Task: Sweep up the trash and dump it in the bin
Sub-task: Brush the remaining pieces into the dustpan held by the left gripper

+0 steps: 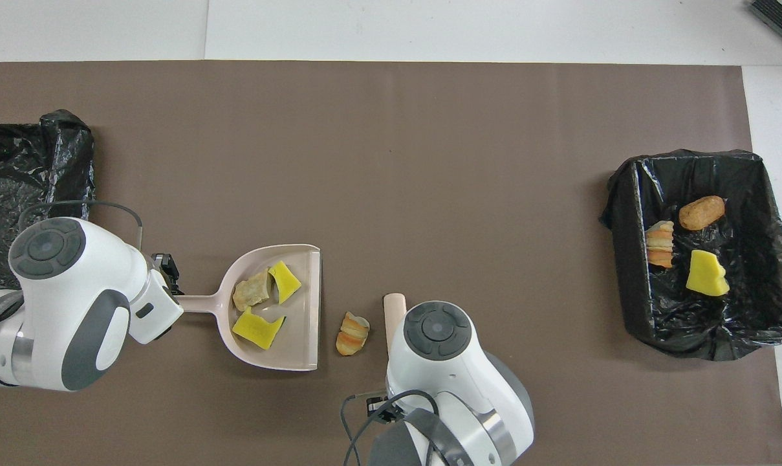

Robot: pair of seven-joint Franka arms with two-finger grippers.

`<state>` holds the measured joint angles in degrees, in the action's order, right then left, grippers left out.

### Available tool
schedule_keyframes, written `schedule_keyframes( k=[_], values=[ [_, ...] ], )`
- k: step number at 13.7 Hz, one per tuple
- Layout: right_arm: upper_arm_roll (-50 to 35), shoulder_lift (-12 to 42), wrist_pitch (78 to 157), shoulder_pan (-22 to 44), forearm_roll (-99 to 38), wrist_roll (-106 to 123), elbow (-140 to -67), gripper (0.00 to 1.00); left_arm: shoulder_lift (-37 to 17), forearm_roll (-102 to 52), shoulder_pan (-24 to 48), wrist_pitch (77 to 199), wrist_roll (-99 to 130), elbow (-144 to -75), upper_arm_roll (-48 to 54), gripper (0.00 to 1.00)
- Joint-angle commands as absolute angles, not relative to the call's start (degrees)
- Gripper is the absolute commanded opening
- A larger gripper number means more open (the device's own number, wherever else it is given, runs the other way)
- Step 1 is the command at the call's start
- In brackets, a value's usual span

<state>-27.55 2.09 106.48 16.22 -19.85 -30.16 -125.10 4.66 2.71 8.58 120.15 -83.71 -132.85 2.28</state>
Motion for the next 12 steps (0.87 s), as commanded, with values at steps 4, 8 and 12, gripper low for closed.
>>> schedule_keyframes(
  k=[4, 8, 12],
  values=[
    [-28.21, 9.03, 110.12, 22.66, -18.28, -35.32, -120.26, 0.00, 6.15, 1.58, 10.81, 132.19, -87.71, -137.55, 2.46, 0.00],
    [-28.48, 12.21, 111.62, 23.12, -20.29, -36.04, -115.50, 0.00, 6.77, 1.58, 10.72, 130.87, -88.50, -138.25, 2.46, 0.00],
    [-28.65, 14.32, 123.98, 23.73, -31.52, -36.04, -113.30, 0.00, 7.65, 1.67, 10.37, 129.90, -88.68, -140.00, 2.46, 0.00]
  ],
)
